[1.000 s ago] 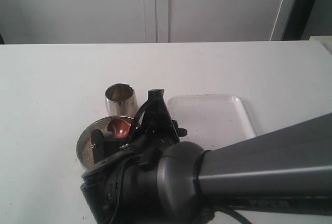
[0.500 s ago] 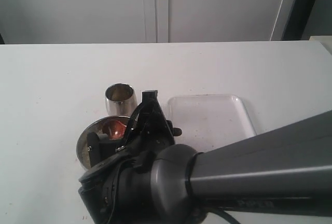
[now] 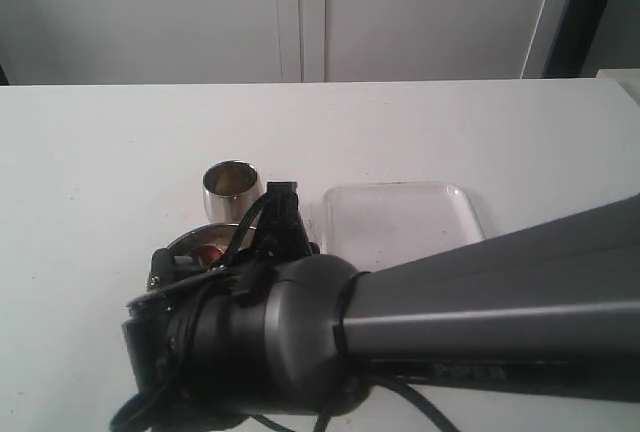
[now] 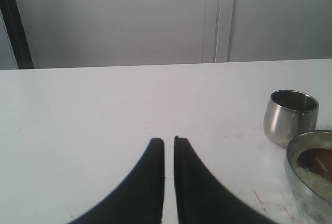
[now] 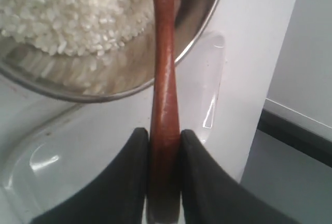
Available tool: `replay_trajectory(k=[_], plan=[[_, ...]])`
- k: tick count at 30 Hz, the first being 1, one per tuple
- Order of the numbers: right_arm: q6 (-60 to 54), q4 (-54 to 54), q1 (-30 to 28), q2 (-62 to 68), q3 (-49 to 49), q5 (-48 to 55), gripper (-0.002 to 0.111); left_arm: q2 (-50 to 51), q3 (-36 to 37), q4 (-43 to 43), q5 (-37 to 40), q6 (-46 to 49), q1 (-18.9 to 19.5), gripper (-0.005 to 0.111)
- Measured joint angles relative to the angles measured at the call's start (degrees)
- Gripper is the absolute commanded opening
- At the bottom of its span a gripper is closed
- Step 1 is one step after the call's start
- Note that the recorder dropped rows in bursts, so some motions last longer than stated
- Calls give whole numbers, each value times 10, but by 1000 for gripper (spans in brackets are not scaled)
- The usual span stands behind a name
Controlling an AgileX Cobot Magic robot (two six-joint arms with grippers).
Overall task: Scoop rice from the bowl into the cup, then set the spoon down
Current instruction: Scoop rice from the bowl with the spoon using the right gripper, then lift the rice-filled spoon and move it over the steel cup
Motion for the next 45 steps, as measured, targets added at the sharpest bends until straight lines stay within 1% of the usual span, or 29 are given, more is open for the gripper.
replay_trajectory(k=[5, 7, 10, 14, 27, 36, 45], plan=[[-54, 96, -19, 0, -41, 8, 0, 0, 0, 0, 0, 0, 0, 14], [-81, 144, -32, 0, -61, 17, 0, 0, 0, 0, 0, 0, 0, 14], [-131, 246, -62, 1, -92, 21, 0, 0, 0, 0, 0, 0, 0, 14], [-173, 328, -86, 1, -107, 23, 0, 0, 0, 0, 0, 0, 0, 14], [-187, 379, -100, 1, -110, 19, 0, 0, 0, 0, 0, 0, 0, 14], [-187, 406, -117, -24, -110, 14, 0, 0, 0, 0, 0, 0, 0, 14], [-220, 477, -146, -71, -110, 17, 0, 0, 0, 0, 0, 0, 0, 14]])
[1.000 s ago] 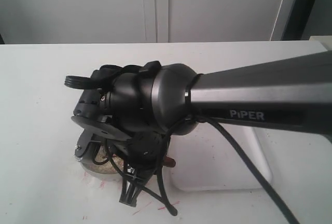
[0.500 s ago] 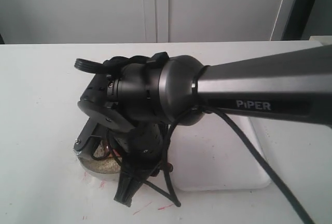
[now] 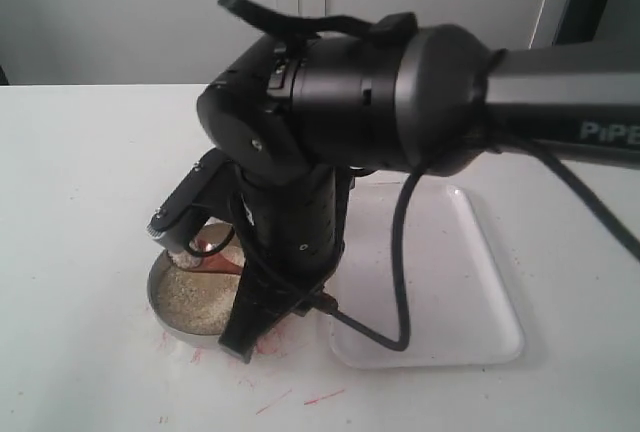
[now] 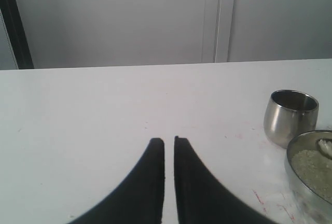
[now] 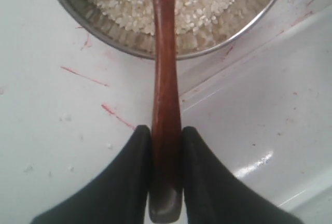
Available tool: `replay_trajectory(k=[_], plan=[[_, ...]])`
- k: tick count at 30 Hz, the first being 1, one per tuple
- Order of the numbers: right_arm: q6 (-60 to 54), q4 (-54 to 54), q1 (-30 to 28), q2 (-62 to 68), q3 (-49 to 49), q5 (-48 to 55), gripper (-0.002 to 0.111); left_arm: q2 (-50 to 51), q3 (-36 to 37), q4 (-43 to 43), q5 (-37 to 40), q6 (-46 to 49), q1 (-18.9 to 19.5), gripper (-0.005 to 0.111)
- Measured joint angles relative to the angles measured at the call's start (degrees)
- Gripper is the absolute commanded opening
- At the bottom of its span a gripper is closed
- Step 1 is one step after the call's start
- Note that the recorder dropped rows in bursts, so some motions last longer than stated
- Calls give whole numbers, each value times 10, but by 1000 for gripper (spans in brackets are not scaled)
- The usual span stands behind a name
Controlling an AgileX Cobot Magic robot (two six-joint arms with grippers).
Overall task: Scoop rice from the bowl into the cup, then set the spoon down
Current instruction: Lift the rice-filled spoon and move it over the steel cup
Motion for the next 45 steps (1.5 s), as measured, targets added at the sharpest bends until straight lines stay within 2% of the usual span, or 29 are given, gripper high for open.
replay_trajectory(k=[11, 21, 30, 33, 37, 45], plan=[[-17, 17, -3, -91, 2, 43, 0, 0, 0, 0, 0, 0, 0, 14], [-2, 22, -4, -170, 58, 58, 0, 0, 0, 0, 0, 0, 0, 14], [21, 17, -8, -178, 86, 56, 0, 0, 0, 0, 0, 0, 0, 14], [32, 12, -34, -170, 84, 57, 0, 0, 0, 0, 0, 0, 0, 14], [35, -4, -59, -124, 49, 60, 0, 0, 0, 0, 0, 0, 0, 14], [40, -25, -60, -21, -80, 60, 0, 0, 0, 0, 0, 0, 0, 14]])
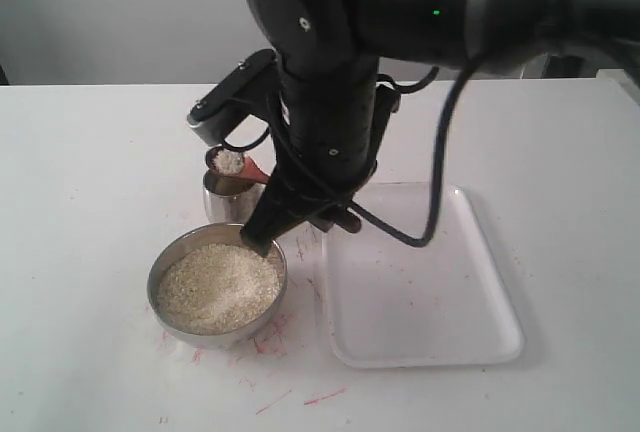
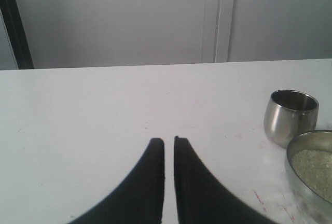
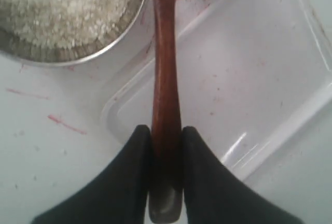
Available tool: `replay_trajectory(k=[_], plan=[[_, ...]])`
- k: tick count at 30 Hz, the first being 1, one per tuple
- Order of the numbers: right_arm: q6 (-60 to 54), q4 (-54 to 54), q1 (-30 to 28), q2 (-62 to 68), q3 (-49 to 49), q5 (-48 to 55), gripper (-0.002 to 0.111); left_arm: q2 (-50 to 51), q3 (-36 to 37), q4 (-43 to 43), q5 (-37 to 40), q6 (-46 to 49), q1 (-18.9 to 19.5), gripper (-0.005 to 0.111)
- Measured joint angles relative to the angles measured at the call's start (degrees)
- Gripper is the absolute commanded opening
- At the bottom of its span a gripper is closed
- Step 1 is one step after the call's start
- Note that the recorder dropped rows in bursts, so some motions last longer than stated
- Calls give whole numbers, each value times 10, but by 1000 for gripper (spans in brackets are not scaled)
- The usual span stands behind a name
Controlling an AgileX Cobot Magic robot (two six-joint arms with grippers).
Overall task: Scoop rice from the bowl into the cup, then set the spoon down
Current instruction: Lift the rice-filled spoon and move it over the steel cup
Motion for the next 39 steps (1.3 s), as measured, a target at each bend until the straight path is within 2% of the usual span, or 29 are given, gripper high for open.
replay_trajectory(k=[5, 10, 28, 39], plan=[[0, -29, -3, 65, -83, -1, 0, 0, 0, 0, 0, 0, 0, 14], [0, -46, -10, 97, -112, -1, 0, 0, 0, 0, 0, 0, 0, 14], [-19, -128, -13, 123, -115, -1, 0, 0, 0, 0, 0, 0, 0, 14], [-21, -173, -11, 123, -61, -5, 0, 0, 0, 0, 0, 0, 0, 14]])
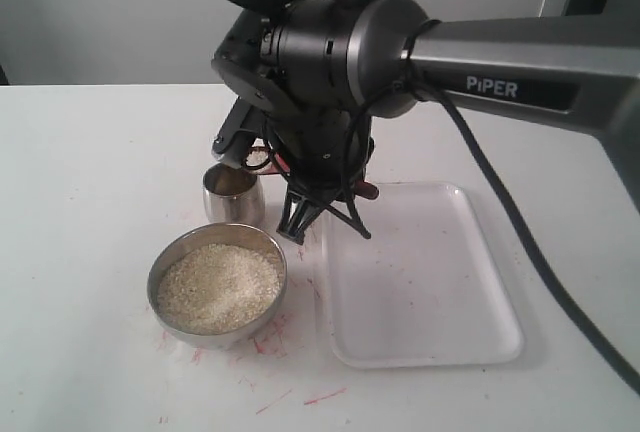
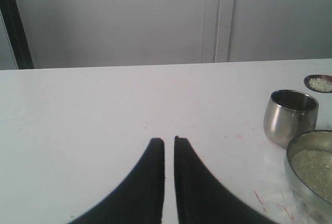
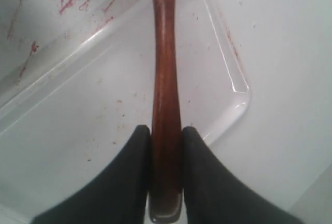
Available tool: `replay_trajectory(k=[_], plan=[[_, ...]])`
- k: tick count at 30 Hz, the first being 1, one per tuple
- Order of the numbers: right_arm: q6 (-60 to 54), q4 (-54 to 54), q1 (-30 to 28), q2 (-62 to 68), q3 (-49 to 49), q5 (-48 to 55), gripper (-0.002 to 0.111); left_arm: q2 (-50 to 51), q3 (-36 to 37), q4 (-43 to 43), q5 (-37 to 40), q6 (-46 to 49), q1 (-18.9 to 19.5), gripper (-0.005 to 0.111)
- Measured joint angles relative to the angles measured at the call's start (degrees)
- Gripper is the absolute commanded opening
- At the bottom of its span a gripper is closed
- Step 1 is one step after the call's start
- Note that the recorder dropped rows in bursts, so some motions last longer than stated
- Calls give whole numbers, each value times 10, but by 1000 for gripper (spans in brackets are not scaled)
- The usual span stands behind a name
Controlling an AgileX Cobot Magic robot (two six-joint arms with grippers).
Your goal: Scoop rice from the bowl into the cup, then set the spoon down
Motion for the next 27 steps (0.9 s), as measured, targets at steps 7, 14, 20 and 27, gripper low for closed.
replay_trajectory(k=[7, 14, 20, 27], plan=[[9, -37, 18, 1, 21, -40, 0, 0, 0, 0, 0, 0, 0, 14], [21, -76, 23, 1, 22, -56, 0, 0, 0, 0, 0, 0, 0, 14], [21, -99, 23, 1, 22, -56, 0, 0, 0, 0, 0, 0, 0, 14], [21, -127, 32, 1, 26, -52, 0, 0, 0, 0, 0, 0, 0, 14]])
